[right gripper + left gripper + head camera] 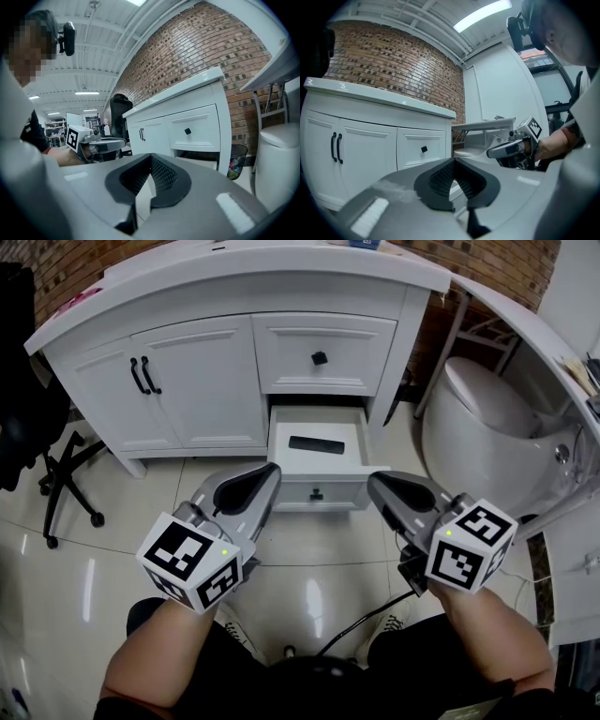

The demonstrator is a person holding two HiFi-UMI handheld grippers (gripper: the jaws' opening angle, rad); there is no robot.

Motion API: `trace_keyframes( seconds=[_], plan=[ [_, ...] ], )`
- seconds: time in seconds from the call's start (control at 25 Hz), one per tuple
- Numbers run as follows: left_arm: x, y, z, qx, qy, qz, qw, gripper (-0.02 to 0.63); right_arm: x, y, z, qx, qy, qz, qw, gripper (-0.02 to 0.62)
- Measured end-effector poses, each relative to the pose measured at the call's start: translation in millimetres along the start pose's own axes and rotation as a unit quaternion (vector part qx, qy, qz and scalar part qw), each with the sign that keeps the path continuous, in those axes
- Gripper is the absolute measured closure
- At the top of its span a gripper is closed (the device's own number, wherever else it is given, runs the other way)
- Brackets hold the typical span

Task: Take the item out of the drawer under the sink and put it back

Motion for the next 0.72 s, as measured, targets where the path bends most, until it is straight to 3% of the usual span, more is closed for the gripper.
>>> trace_keyframes(
  seconds=[0.28,0.72],
  plan=[
    [-2.6,-21.4,-26.3,0.006,-0.006,-0.006,0.9999,0.600,-8.8,-21.7,28.6,-0.013,-0.003,-0.017,1.000,0.588],
    [-9.4,-30.6,-30.7,0.004,0.007,-0.021,0.9998,0.600,-19.0,-32.8,34.1,0.011,-0.016,-0.037,0.999,0.588]
  ],
)
Point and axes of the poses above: the fingertips, and each gripper's own axes: y backward along the fingers, z to its right, x out of its top, the point moved 10 cm from there along y, backward along the fingers, and after that the axes turned 8 degrees about y, right-handed, at the moved point
